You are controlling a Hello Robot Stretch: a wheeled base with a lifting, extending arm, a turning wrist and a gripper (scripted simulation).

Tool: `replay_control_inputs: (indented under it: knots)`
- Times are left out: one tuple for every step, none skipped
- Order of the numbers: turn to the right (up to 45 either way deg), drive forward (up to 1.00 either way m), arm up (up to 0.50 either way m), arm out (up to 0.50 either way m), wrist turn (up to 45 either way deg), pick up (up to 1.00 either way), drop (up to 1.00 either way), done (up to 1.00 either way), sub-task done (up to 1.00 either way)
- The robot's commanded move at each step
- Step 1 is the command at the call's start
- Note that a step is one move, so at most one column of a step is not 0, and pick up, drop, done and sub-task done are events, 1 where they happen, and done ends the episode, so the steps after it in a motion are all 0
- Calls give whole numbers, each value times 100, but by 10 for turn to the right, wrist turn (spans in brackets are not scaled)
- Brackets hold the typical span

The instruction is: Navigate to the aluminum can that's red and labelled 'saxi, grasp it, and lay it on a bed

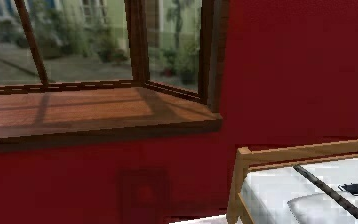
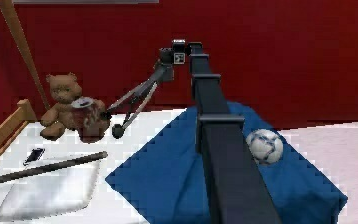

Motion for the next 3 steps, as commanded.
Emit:
replay_control_inputs:
  knots:
    - [0, 0, 0, 0, 450, 0, 0, 0, 0]
    - [0, 0, 0, 0, 210, 0, 0, 0, 0]
    - [0, 0, -26, 0, 0, 0, 0, 0, 0]
